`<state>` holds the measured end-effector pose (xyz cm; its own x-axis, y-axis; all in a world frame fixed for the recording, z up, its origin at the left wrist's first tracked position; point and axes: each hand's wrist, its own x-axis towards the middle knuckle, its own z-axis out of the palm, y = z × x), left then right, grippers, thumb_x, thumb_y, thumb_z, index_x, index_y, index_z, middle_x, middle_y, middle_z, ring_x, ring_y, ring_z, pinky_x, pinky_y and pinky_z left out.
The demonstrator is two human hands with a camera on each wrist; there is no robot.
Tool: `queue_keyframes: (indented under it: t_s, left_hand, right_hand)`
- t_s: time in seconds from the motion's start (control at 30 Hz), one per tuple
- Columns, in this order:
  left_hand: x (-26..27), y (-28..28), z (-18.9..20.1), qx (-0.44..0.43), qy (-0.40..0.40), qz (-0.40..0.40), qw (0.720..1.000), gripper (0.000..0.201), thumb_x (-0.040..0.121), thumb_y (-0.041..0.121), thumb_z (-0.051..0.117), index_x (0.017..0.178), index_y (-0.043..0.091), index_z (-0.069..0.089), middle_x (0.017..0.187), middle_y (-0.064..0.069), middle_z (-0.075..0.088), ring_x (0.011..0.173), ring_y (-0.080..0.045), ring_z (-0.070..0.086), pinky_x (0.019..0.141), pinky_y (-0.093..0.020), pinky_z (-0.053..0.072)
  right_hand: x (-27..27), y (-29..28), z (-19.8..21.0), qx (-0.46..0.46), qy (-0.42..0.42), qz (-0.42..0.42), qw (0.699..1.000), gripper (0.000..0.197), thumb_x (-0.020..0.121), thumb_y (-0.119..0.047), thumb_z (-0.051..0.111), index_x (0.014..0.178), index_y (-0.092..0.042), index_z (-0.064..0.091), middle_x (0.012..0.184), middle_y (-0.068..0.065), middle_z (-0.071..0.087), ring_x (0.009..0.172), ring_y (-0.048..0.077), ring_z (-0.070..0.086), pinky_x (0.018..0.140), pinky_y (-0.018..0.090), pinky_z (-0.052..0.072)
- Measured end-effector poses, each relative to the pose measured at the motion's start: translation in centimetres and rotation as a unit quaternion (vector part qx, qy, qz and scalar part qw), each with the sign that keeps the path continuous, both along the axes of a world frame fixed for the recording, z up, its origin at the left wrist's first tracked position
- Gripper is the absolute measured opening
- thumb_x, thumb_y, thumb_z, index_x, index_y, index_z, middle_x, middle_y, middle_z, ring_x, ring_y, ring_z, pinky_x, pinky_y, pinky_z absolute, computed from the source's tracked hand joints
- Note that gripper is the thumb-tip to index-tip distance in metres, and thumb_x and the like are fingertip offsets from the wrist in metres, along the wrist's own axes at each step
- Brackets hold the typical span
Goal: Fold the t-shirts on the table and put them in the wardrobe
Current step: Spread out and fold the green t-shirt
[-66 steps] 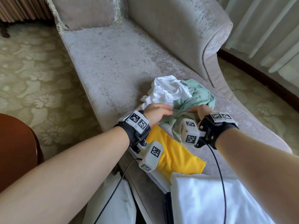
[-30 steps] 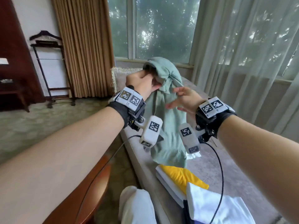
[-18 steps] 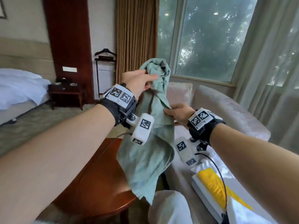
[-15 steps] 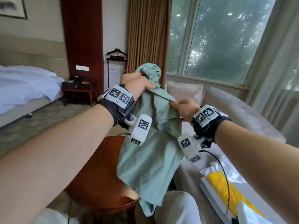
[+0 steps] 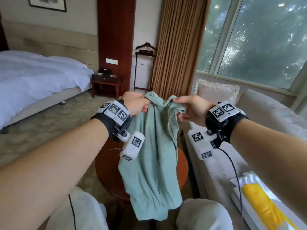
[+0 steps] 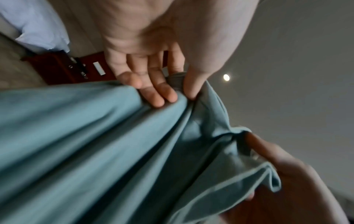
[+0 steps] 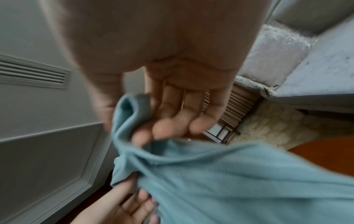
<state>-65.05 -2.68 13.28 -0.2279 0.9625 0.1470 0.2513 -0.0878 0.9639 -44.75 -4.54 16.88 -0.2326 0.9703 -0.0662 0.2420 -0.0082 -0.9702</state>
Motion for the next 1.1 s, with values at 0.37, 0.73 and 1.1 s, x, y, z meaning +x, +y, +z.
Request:
queue_keyframes:
  t_s: [0.37,0.73,1.1]
  left_hand:
    - [-0.3,-1.0,0.4,0.020,-0.343,-0.152,0.927,0.011,0.070,0.006,0.044,0.068,0.006,0.054,0.076,-0.010,0.057,0.084,-0.030,0.052,0.091,-0.039,0.046]
    - [-0.8,-0.5,2.9,0.004,-0.358,-0.259,0.897,0.028,0.073,0.026,0.070,0.053,0.010,0.060,0.057,-0.006,0.061,0.055,-0.021,0.061,0.060,-0.025,0.052]
    - [-0.8,3.0,1.6,-0.063,0.257,-0.042,0.963,0.054,0.063,0.017,0.086,0.109,0.023,0.059,0.097,0.005,0.051,0.096,-0.016,0.052,0.072,-0.025,0.045]
  right_hand:
    - [-1.5,4.2,-4.9,-0.057,-0.086,-0.041,0.994,0.011,0.089,-0.005,0.052,0.093,-0.008,0.061,0.084,0.013,0.058,0.057,0.018,0.059,0.054,0.027,0.051]
    - [-2.1,4.5,-6.2,-0.088,-0.118,0.018,0.989,0.029,0.082,0.005,0.063,0.110,-0.004,0.064,0.097,0.013,0.064,0.080,0.025,0.060,0.074,0.033,0.054]
    - [1.1,5.4,-4.0,0.012,0.045,-0.085,0.995,0.014,0.087,-0.011,0.066,0.097,-0.004,0.072,0.094,0.019,0.068,0.084,0.030,0.062,0.080,0.041,0.050]
